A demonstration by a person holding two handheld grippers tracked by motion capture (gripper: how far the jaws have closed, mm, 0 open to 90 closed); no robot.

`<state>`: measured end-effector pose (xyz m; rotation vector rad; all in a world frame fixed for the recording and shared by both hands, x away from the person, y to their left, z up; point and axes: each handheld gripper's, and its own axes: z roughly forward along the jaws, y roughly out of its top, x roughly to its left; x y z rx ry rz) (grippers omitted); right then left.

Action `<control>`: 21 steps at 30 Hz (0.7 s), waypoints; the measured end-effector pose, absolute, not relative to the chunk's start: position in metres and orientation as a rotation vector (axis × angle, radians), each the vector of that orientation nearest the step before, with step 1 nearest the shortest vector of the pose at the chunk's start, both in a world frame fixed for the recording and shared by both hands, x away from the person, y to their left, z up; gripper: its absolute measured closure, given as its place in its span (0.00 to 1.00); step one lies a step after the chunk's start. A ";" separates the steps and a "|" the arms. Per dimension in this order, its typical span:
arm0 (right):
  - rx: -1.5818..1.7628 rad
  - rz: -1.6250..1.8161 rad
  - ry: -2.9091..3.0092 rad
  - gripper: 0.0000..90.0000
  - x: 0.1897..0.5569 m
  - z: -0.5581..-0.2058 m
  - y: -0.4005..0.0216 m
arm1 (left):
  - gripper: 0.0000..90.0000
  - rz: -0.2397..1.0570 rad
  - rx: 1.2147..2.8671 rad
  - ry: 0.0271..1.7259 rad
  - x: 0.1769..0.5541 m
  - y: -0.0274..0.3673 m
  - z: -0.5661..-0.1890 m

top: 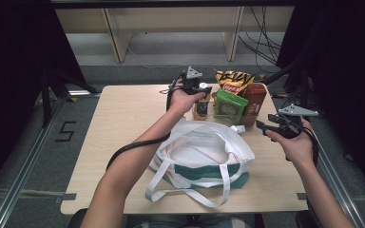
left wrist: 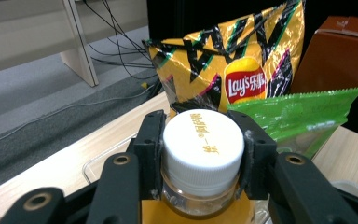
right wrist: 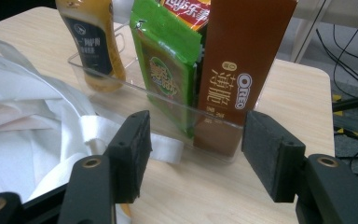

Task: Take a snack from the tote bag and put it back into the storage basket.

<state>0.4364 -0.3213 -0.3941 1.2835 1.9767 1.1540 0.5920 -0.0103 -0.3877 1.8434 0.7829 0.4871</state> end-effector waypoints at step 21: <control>1.245 1.135 1.995 0.48 0.438 -0.393 -0.323 | 0.65 0.449 1.894 0.851 0.596 -0.007 -0.401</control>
